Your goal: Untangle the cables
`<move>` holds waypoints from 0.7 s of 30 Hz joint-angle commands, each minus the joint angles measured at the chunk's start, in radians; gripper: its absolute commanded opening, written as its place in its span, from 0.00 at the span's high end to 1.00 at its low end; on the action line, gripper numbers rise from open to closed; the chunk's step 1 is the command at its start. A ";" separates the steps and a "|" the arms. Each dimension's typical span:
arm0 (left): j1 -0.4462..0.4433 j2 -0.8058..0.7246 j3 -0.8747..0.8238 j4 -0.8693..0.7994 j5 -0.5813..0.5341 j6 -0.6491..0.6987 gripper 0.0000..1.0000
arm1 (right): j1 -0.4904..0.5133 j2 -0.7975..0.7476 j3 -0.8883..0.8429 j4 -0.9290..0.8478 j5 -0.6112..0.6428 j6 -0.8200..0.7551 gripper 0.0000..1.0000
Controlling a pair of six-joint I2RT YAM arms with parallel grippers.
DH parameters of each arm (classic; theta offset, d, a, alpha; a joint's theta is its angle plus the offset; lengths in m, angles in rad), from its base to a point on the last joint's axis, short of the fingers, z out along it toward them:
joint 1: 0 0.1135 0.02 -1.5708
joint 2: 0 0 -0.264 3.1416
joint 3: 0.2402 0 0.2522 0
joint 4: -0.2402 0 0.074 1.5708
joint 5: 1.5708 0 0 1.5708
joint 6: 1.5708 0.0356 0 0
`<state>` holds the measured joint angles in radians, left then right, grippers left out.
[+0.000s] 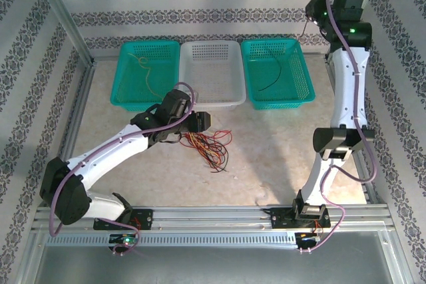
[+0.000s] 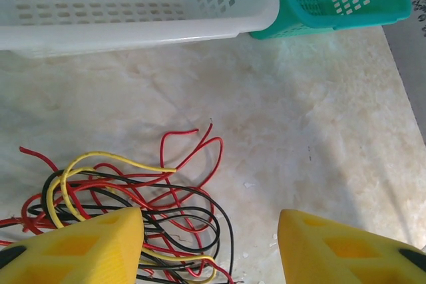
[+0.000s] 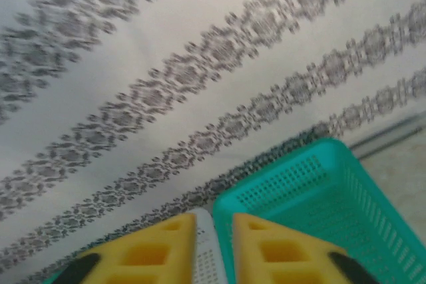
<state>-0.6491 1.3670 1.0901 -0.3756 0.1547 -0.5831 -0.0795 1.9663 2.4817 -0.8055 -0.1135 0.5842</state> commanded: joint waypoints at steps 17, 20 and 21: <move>-0.012 0.061 -0.027 -0.144 -0.121 0.105 0.52 | 0.292 -0.748 -1.143 0.218 -0.054 0.029 0.51; -0.009 0.090 -0.030 -0.144 -0.139 0.109 0.61 | 0.445 -0.881 -1.319 0.179 0.027 0.043 0.50; -0.008 0.104 -0.029 -0.139 -0.136 0.115 0.62 | 0.487 -0.919 -1.379 0.174 0.032 0.070 0.50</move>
<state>-0.6487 1.4425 1.0729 -0.4881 0.0437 -0.4980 0.3443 1.0954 1.2095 -0.6094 -0.1539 0.6220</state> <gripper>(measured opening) 0.387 0.499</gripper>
